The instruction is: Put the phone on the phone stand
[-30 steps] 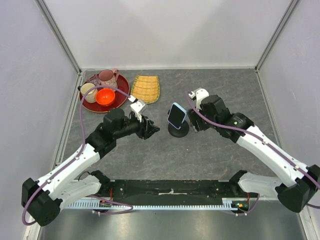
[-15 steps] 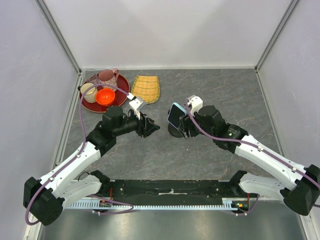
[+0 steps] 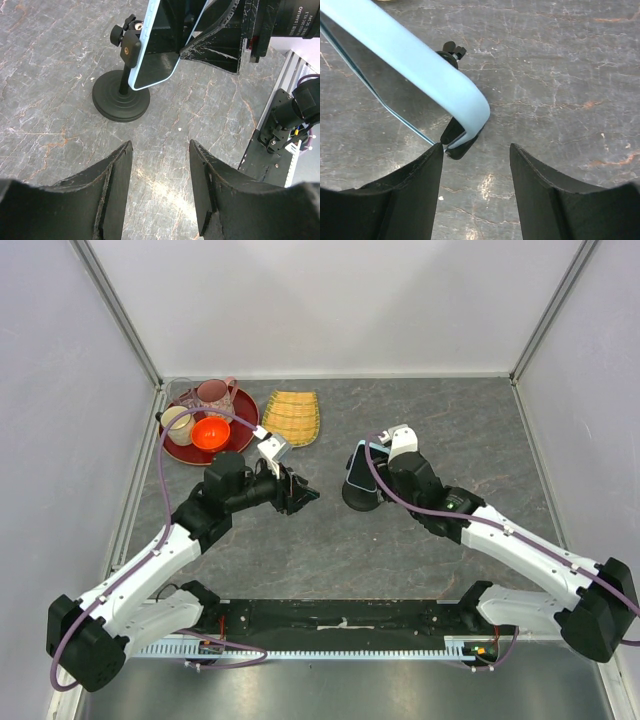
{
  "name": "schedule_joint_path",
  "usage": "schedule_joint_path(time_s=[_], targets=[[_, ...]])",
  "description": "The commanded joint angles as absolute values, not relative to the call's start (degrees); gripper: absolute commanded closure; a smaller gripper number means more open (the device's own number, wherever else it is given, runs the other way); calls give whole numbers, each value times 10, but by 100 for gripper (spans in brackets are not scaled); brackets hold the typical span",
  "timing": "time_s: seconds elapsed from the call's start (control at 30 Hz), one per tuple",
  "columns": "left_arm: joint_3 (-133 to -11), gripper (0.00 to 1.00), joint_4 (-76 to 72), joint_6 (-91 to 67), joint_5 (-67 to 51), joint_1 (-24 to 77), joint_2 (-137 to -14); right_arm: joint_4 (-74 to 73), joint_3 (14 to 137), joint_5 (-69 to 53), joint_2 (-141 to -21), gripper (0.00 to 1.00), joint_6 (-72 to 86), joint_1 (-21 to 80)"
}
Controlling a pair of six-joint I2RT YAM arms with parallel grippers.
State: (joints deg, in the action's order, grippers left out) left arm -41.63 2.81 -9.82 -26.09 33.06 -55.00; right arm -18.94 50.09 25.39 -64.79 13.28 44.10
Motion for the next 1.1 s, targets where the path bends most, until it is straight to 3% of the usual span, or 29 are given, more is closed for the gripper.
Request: schedule_joint_path(time_s=[0.0, 0.3, 0.5, 0.67, 0.83, 1.07], targets=[[-432, 44, 4, -116, -272, 327, -541, -201, 519, 298, -638, 37, 91, 437], [-427, 44, -18, -125, -283, 327, -548, -222, 520, 279, -610, 29, 29, 430], [-480, 35, -46, -140, -372, 328, -649, -235, 521, -23, -598, 27, -20, 393], [-480, 35, -165, -64, -349, 329, -707, -240, 524, -37, -613, 31, -6, 371], [-557, 38, -125, 96, -436, 326, -785, -244, 513, -45, -587, 32, 14, 353], [-604, 38, -154, 129, -522, 309, -888, -245, 495, -66, -554, 35, 37, 348]])
